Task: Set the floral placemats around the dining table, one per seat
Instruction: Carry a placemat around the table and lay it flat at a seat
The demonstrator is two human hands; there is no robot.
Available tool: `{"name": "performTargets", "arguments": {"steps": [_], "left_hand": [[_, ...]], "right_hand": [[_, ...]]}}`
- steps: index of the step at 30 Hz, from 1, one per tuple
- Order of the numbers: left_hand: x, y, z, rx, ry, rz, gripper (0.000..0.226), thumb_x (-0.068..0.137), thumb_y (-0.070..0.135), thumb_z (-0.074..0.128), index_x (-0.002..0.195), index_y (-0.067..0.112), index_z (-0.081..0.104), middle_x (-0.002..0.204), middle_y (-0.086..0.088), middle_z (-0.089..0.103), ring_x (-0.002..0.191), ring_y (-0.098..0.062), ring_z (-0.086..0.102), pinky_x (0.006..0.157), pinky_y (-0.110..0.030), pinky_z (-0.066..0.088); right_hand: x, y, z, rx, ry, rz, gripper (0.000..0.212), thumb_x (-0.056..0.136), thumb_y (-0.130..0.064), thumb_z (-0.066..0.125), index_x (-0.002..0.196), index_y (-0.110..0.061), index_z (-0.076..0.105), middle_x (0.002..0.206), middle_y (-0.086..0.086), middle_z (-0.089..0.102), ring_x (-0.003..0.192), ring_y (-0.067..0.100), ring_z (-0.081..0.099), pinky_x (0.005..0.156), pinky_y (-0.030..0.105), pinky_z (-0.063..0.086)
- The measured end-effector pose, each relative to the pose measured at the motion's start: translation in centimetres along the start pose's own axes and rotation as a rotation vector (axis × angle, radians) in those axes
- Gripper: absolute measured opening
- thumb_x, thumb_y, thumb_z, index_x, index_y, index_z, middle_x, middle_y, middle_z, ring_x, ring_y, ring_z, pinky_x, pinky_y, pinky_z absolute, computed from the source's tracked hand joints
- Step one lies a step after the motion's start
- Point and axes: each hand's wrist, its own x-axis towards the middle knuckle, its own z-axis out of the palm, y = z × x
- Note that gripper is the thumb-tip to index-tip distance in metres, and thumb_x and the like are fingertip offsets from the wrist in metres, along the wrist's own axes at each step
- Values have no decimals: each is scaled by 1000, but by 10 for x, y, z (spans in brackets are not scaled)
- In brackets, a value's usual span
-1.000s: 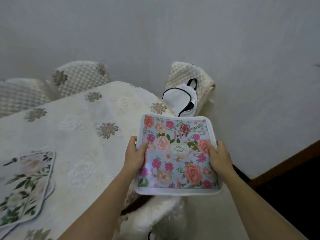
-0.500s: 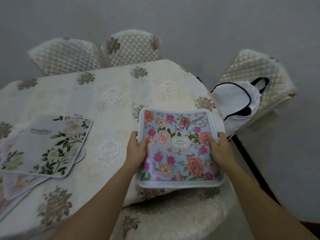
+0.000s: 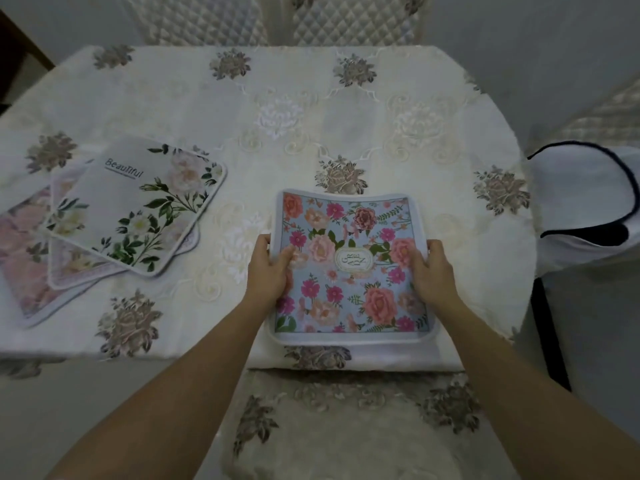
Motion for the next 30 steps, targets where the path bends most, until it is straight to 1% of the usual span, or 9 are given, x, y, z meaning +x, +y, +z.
{"name": "performTargets", "arguments": {"steps": [2,6,9,16,21,23,26,28,30], "left_hand": [[-1,-9,2,5,0,-13,16,98,29,56,106,18,47,102,-9,69,83,-21,73,69,-43,62],[-1,-17,8,50,-3,-29,18,98,31,56,108,18,47,101,-9,70,78,-20,72,62,-39,61],[4,-17,15,108,-11,-20,20,98,33,55,108,18,46,99,-9,69,70,-18,68,53,-28,53],[10,-16,19,269,1,-40,24,96,35,59,107,17,47,98,-3,66,77,-15,66,64,-32,56],[15,-13,19,405,36,-46,27,94,36,61,101,13,50,89,-1,62,75,-18,63,54,-25,44],[12,-8,20,518,93,-35,31,91,36,64,105,12,50,98,-6,61,82,-25,63,59,-30,45],[10,-8,21,858,187,56,49,88,32,65,127,12,43,132,-16,44,110,-35,52,75,-43,50],[10,-9,29,986,170,239,52,90,29,58,136,13,40,146,-19,36,127,-38,42,91,-52,47],[9,-11,44,1023,67,413,51,99,35,45,145,16,33,156,-16,29,139,-33,34,107,-53,39]], "right_hand": [[2,6,4,-20,-21,3,25,103,-36,43,113,-13,44,97,8,65,79,24,68,67,41,58],[3,15,7,-63,-13,8,25,103,-34,43,111,-10,43,95,9,63,79,26,66,64,37,54],[6,17,5,-81,7,-1,24,103,-34,43,107,-11,43,92,7,63,77,26,64,62,36,53],[7,22,-1,-143,2,-1,29,102,-39,44,102,-9,45,88,8,63,74,27,65,65,45,57],[11,23,-5,-200,-7,15,30,100,-39,48,100,-9,47,86,7,62,74,26,63,66,46,56],[7,26,-6,-307,100,-13,28,98,-36,54,105,-10,50,97,9,60,78,26,61,65,43,54],[1,29,-3,-511,368,-191,31,92,-25,62,115,-6,54,112,16,52,92,31,55,64,38,51],[2,24,11,-537,335,-324,31,93,-22,60,119,-5,55,120,16,52,101,30,54,76,43,54],[4,18,32,-603,200,-439,38,95,-24,55,128,-6,52,134,15,49,119,30,50,95,49,49]]}}
